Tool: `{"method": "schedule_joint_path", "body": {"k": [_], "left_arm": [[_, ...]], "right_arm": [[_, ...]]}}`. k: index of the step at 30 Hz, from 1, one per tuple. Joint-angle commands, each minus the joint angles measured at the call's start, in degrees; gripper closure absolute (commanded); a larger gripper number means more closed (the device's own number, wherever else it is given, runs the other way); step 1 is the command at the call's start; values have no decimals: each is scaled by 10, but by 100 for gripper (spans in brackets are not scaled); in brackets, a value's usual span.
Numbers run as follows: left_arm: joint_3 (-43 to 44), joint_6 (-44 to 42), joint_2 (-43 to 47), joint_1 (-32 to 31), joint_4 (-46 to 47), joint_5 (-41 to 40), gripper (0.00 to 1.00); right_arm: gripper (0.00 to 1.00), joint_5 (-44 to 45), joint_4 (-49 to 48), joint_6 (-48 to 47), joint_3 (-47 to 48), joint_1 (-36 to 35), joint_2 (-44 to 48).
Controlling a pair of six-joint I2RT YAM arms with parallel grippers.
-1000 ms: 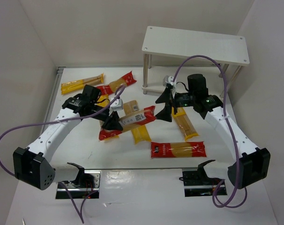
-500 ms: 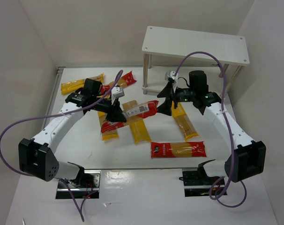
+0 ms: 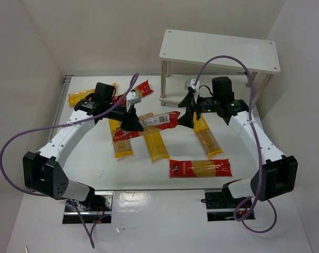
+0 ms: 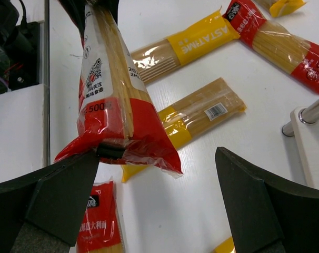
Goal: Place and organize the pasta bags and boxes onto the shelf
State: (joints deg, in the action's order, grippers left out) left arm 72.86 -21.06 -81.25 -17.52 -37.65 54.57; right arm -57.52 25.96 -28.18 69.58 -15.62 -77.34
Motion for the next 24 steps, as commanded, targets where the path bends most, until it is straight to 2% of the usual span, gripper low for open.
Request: {"method": "schedule_joint_path", "body": {"k": [1, 4, 11, 16, 24], "left_arm": [[11, -11, 27, -8, 79, 56, 100], [5, -41, 32, -8, 56, 50, 100], [5, -90, 38, -13, 13, 20, 100], [0, -108, 43, -13, 1, 2, 100], [-16, -119, 55, -13, -4, -17, 100]], "right_arm": [[1, -42, 70, -60, 50, -19, -8], [1, -36, 136, -102, 86, -19, -15], [1, 32, 276, -218, 164, -94, -35], [1, 46, 367, -258, 224, -108, -58], [1, 72, 362, -253, 224, -108, -36]]}}
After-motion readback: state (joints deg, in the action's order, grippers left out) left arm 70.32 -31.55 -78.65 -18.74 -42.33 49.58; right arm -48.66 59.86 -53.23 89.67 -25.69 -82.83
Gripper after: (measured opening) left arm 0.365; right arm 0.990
